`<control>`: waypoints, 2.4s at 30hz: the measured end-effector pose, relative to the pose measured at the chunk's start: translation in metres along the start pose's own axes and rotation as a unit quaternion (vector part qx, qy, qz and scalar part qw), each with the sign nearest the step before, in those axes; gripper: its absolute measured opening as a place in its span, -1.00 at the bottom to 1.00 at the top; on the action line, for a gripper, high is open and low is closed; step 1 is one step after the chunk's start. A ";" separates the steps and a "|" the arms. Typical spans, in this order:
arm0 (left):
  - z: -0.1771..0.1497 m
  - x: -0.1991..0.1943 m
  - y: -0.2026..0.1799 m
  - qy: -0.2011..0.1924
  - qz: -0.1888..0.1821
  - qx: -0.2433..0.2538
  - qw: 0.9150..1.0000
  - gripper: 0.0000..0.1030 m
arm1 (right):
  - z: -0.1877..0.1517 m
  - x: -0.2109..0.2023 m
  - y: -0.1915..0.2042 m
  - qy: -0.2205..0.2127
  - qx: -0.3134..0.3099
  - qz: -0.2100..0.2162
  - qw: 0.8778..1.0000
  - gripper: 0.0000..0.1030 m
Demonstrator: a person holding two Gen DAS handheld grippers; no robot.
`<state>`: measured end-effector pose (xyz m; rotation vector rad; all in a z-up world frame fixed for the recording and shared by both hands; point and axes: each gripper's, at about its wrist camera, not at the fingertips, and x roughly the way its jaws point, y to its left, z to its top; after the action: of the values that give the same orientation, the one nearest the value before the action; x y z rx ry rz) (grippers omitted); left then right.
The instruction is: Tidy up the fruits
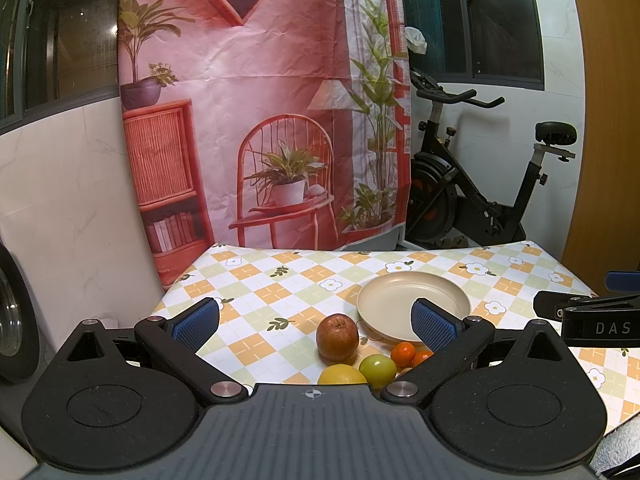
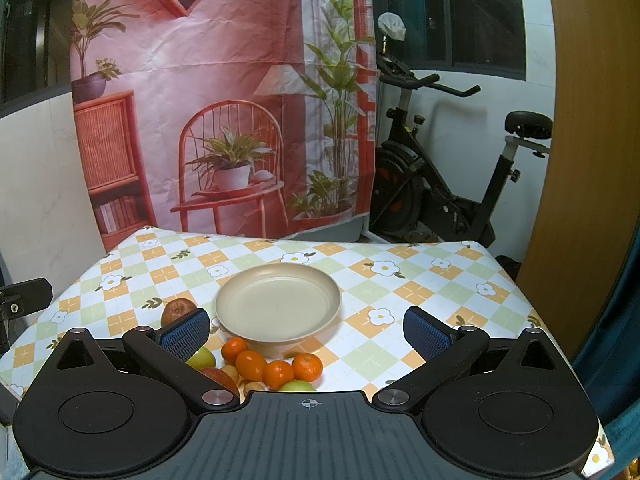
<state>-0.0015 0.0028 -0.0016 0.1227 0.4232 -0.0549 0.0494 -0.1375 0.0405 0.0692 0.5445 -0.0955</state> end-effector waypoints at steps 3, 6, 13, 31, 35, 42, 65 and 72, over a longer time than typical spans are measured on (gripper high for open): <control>0.000 0.000 0.000 0.000 0.000 0.000 1.000 1.00 | 0.000 0.000 0.000 0.000 0.000 0.000 1.000 0.99; 0.000 0.000 0.000 0.000 0.000 0.000 1.000 1.00 | 0.000 0.000 0.000 0.000 0.000 0.000 1.000 0.99; 0.000 0.000 0.000 0.000 0.000 0.000 1.000 1.00 | 0.000 0.000 0.000 0.000 0.000 0.000 1.000 0.99; 0.002 0.009 0.012 0.013 0.007 -0.015 1.000 1.00 | -0.003 0.005 0.002 -0.005 0.006 0.013 1.000 0.99; 0.004 0.019 0.021 0.014 0.011 -0.020 1.000 1.00 | -0.004 0.017 -0.006 -0.012 0.015 0.022 1.000 0.99; 0.002 0.042 0.026 0.027 0.027 -0.015 0.999 0.94 | -0.008 0.051 -0.023 -0.052 0.021 0.050 0.997 1.00; 0.019 0.123 0.048 0.027 -0.028 -0.046 0.998 0.60 | -0.021 0.134 0.003 -0.001 -0.104 0.120 0.987 0.99; 0.035 0.149 0.064 0.044 -0.040 -0.052 0.997 0.58 | -0.001 0.153 0.010 -0.007 -0.118 0.148 0.982 0.99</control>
<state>0.1532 0.0572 -0.0241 0.0050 0.5182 -0.1054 0.1805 -0.1386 -0.0393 -0.0828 0.5232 0.2586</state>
